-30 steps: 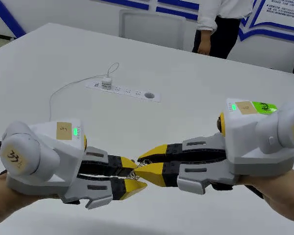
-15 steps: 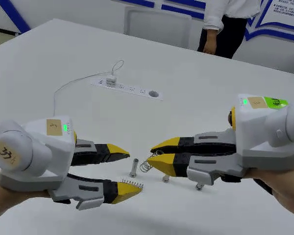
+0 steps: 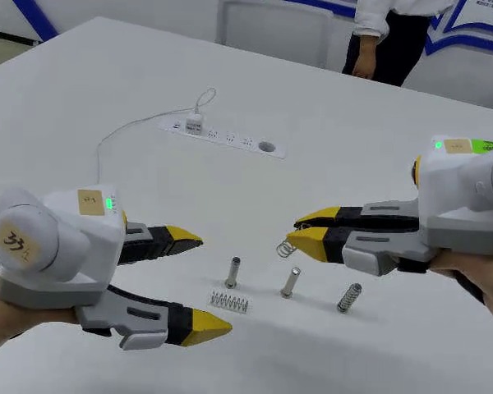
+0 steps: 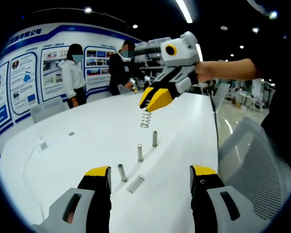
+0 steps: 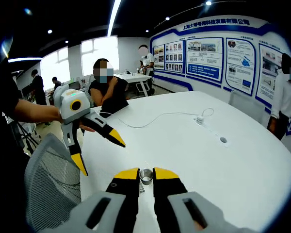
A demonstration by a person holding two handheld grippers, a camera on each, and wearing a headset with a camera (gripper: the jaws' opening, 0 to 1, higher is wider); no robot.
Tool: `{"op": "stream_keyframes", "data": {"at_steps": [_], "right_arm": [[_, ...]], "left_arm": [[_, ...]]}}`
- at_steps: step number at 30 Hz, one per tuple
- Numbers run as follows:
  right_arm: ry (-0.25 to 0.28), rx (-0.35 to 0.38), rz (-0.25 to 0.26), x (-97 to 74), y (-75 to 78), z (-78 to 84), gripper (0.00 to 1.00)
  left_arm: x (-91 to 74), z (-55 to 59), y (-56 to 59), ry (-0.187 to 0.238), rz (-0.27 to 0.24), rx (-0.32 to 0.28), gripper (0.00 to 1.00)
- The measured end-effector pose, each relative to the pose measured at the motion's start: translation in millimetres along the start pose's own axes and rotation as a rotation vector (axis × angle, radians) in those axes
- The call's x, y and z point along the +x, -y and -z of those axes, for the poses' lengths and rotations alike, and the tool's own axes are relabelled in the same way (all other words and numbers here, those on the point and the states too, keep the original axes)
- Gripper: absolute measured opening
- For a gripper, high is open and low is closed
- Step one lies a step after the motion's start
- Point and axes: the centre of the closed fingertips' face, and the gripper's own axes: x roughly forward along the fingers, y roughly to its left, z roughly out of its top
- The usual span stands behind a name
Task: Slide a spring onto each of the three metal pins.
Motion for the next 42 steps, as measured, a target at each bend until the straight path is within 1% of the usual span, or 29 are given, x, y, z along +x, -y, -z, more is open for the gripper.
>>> {"op": "stream_keyframes", "data": {"at_steps": [1,4,5,7,11,13,15,17,20,21,22,25,27,29,31,34,39,42], "right_arm": [[-0.008,0.013,0.016,-0.2,6.5,2.7,0.10],[-0.040,0.012,0.043,0.0,15.5,10.6,0.10],[-0.050,0.004,0.046,0.4,16.8,13.0,0.10],[-0.070,0.015,0.057,2.1,20.3,18.8,0.10],[-0.096,0.048,0.077,6.1,27.0,29.1,0.10],[-0.111,0.057,0.083,8.6,28.9,34.3,0.10],[-0.118,0.057,0.086,11.0,29.7,37.7,0.10],[-0.131,0.066,0.086,13.6,30.2,42.2,0.10],[-0.146,0.062,0.085,17.2,30.6,47.4,0.10],[-0.167,0.048,0.084,18.5,30.7,51.6,0.10],[-0.176,0.041,0.085,19.6,31.6,53.8,0.10],[-0.187,0.028,0.085,22.0,33.1,57.5,0.10],[-0.204,0.000,0.099,22.4,36.1,60.5,0.10],[-0.204,-0.001,0.098,23.5,37.4,61.1,0.10],[-0.190,0.023,0.096,25.1,38.3,60.0,0.10],[-0.187,0.029,0.099,27.6,40.2,59.8,0.10],[-0.189,0.042,0.088,34.0,39.3,60.2,0.10],[-0.200,0.037,0.084,36.1,40.2,63.7,0.10]], "left_arm": [[-0.2,1.7,-1.2,-0.005,-0.005,-0.001,0.69],[-0.9,4.5,-3.9,-0.011,-0.016,-0.013,0.72],[-1.1,5.0,-4.6,-0.010,-0.018,-0.017,0.73],[-1.9,7.2,-7.2,-0.013,-0.027,-0.027,0.75],[-3.3,13.0,-10.7,-0.031,-0.037,-0.046,0.80],[-4.3,15.4,-14.1,-0.041,-0.054,-0.045,0.83],[-5.2,15.3,-16.9,-0.038,-0.068,-0.039,0.84],[-6.1,14.7,-19.1,-0.031,-0.072,-0.054,0.85],[-6.8,14.9,-21.5,-0.036,-0.082,-0.056,0.88],[-7.2,15.5,-22.1,-0.040,-0.084,-0.055,0.88],[-7.5,15.9,-22.5,-0.042,-0.085,-0.055,0.88],[-9.4,17.7,-23.9,-0.046,-0.092,-0.059,0.88],[-11.2,18.6,-25.1,-0.047,-0.102,-0.057,0.87],[-12.4,18.8,-24.7,-0.043,-0.104,-0.064,0.86],[-13.2,16.2,-22.4,-0.023,-0.097,-0.079,0.87],[-13.3,13.6,-22.5,-0.007,-0.100,-0.094,0.91],[-12.7,14.2,-23.5,-0.009,-0.099,-0.101,0.92],[-12.6,15.6,-23.0,-0.014,-0.093,-0.108,0.93]]}}
